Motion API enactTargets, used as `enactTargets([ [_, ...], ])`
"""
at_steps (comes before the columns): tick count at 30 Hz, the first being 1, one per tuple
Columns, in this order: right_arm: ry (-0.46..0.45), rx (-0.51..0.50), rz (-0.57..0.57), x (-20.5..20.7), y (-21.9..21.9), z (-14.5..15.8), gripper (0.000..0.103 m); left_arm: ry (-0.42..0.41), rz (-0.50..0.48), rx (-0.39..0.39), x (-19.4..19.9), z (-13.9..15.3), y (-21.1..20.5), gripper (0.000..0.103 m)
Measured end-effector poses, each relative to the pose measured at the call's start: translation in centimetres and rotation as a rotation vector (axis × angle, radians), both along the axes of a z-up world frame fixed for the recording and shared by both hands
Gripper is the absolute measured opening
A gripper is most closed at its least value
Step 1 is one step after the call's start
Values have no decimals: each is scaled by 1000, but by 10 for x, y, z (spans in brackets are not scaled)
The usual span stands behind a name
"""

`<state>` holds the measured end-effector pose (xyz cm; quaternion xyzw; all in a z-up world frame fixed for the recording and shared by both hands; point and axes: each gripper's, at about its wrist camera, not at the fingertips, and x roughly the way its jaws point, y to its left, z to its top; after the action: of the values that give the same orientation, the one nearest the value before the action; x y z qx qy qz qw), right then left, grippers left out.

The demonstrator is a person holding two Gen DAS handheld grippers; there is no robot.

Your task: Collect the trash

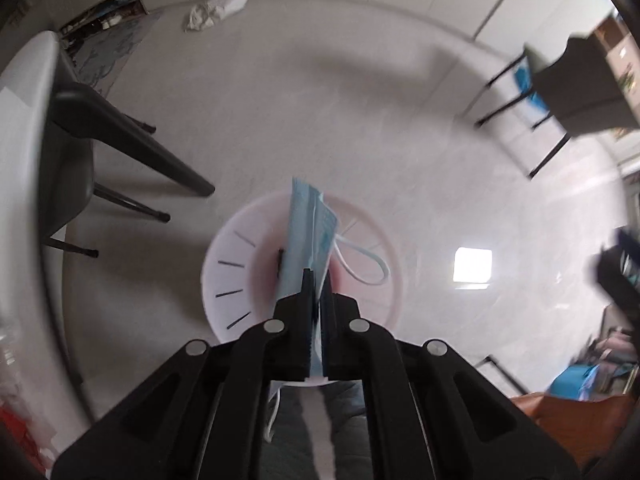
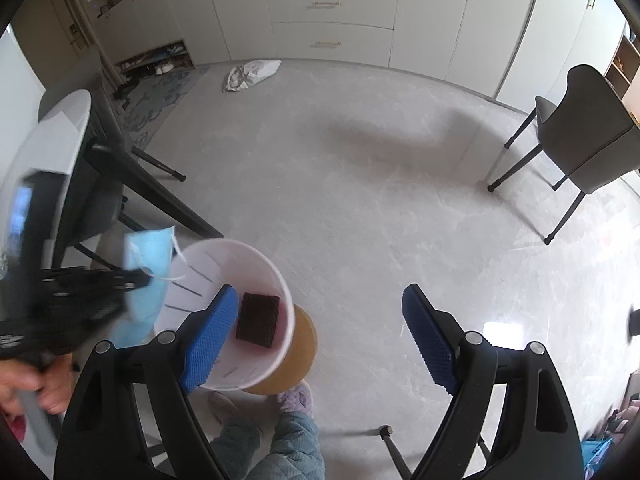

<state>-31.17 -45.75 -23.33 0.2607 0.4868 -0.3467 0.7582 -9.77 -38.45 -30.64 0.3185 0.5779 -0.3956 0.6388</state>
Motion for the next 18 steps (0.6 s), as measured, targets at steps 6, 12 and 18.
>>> enactTargets([
  [6,19,40,-12,-6,-9,-14,84,-19,23,71,1,-40,-3,56],
  [12,12,46,-8,-5,-12,-17,84,2,30,47,1,-35,5,70],
  [18,-25,46,26,1,-7,-12,84,23,28,18,-5,-22,13,78],
])
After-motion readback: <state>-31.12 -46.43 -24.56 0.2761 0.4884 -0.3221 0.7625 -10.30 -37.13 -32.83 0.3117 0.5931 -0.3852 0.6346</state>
